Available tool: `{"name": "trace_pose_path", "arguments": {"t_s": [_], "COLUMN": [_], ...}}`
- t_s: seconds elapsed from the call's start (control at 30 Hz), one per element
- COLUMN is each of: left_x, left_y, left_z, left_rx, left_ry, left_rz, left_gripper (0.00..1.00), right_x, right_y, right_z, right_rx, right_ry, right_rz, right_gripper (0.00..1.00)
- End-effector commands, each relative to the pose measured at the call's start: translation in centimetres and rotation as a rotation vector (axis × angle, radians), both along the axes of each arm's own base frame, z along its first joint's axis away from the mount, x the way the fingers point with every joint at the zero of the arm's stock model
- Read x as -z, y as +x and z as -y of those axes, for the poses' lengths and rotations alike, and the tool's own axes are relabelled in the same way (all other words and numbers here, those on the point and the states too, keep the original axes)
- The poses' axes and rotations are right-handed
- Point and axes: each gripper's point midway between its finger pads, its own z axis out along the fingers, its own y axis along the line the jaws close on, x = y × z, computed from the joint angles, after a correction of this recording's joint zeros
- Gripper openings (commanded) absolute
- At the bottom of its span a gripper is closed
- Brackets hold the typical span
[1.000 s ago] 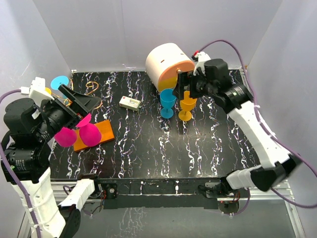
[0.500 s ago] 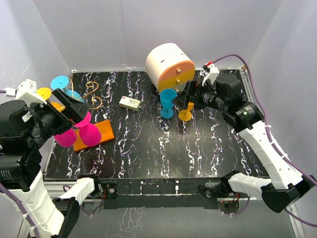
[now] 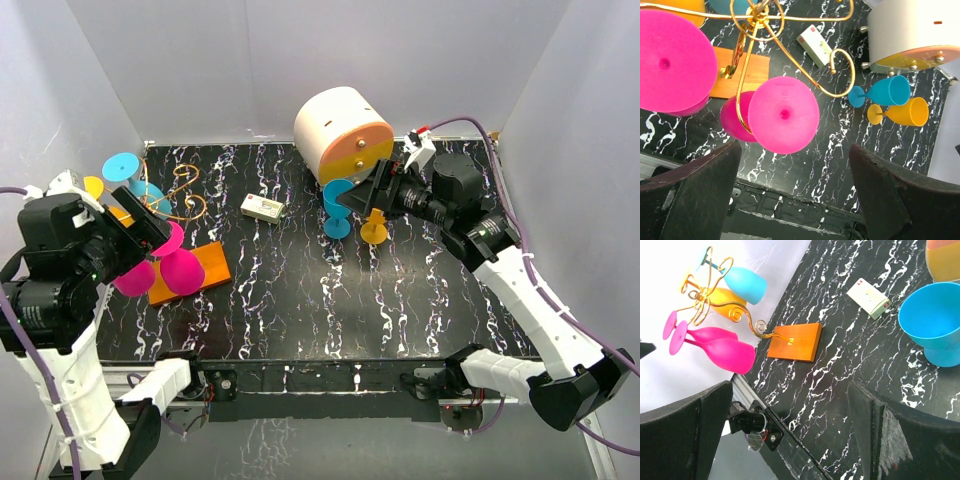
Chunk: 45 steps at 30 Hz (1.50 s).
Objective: Take the wine glass off the wine glass rack
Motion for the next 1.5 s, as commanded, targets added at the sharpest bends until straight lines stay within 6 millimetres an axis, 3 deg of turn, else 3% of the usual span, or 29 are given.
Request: {"name": "trace_pose_path", "arguments": {"t_s": [0.0,0.17,0.3,0.5,0.83,1.07,1.47], "left_x": [0.9,0.7,0.2,1.3,0.2,1.3,3.5], "left_y": [0.3,0.3,0.7,2.8,4.1,3.7,3.5], "left_z": [-0.6,-1.7,-2.2,-1.1,-0.9,-1.4,-0.5], "left_rx": [-0.042,-0.047,-0.056,0.037,0.138,0.18,0.274], "left_ry": [0.004,0.08,0.114,0.119,0.317,0.465,0.512], "left_rz": [-0.015,-0.026,-0.011,-0.035,-0.01,-0.04,-0.081], "left_gripper": [0.89,0.98,0.98,0.99,0.99,0.99,0.99], "right_x": [-2.7,-2.1,-1.6,-1.0,0.0,0.6,1.2], "right_y": [-0.2,-0.8,-1.4,-1.4,-1.3,-1.0,-0.6], "right_z": [-0.9,-1.0,-1.1,-1.4,-1.3,-1.4,-1.9], "right_rx": [-0.079,-0.135,-0.172,-0.203,-0.201,-0.192,-0.197], "right_ry": [0.039,-0.006,-0.025,-0.036,-0.058,-0.058,-0.043], "right_rz": [0.146,0.203,0.223,0.215,0.189,0.17,0.13], "right_gripper": [0.98,0.98,0.98,0.98,0.98,0.98,0.98]}}
